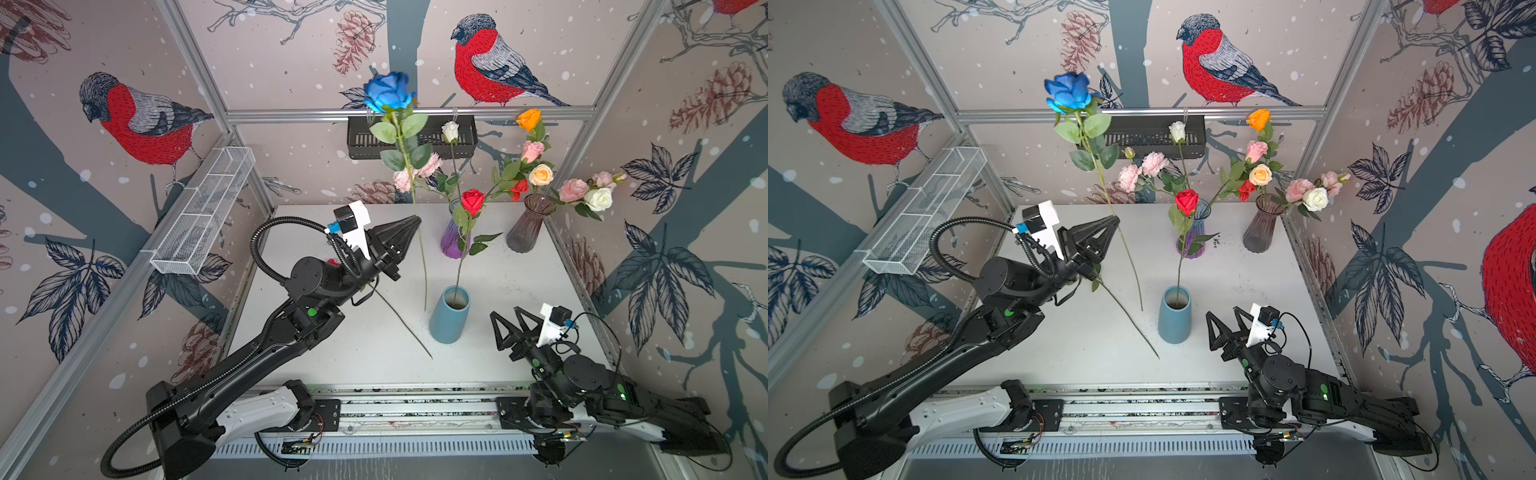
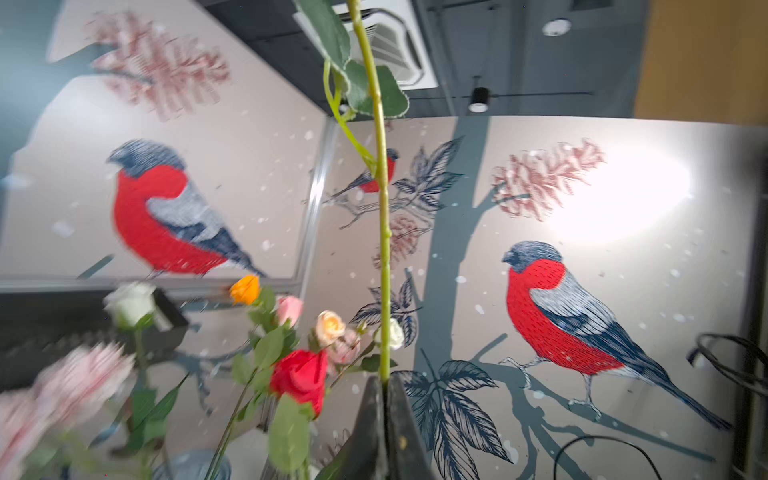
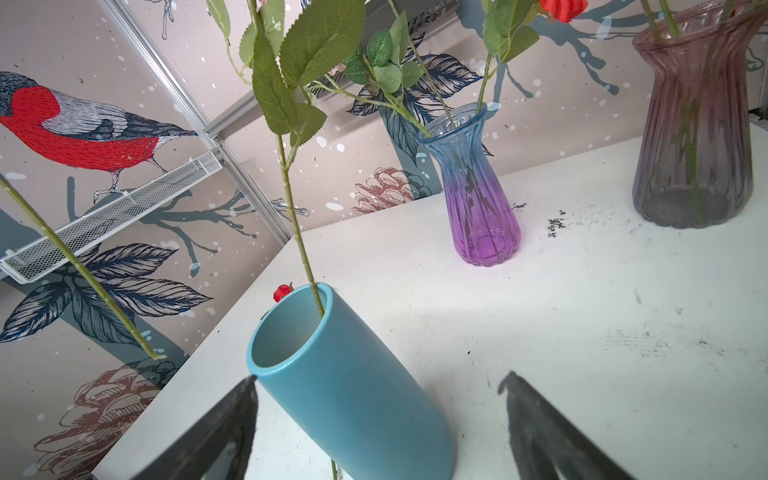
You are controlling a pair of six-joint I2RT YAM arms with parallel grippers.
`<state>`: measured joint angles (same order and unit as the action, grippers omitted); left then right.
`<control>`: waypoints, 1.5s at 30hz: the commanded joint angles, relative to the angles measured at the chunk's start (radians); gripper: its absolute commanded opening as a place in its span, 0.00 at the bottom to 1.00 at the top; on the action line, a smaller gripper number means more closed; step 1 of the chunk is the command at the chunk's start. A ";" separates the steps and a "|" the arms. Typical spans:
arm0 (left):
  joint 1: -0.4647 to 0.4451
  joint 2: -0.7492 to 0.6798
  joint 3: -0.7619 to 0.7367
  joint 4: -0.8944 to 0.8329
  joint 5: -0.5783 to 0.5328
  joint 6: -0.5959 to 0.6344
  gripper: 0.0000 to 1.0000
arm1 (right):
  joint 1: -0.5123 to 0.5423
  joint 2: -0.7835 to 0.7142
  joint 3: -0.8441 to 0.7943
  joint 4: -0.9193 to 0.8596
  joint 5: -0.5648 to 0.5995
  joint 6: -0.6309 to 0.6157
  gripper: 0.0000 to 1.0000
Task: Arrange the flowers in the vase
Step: 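Lift the blue rose and carry it over the teal vase with the left gripper, then lower the blue rose stem into the teal vase and open the left gripper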
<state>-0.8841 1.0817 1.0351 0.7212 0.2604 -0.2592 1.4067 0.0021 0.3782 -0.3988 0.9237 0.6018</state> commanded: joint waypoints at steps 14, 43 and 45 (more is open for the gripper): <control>-0.085 0.257 0.141 0.194 0.451 0.259 0.00 | 0.027 -0.002 0.016 -0.025 0.031 0.029 0.92; -0.073 0.365 0.093 -0.103 0.154 0.280 0.52 | 0.036 -0.002 0.016 -0.034 0.041 0.039 0.93; -0.073 0.337 0.077 -0.128 0.099 0.296 0.57 | 0.036 -0.002 0.015 -0.032 0.043 0.039 0.92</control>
<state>-0.9592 1.4437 1.1187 0.6380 0.4599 0.0048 1.4410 0.0021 0.3897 -0.4259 0.9463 0.6315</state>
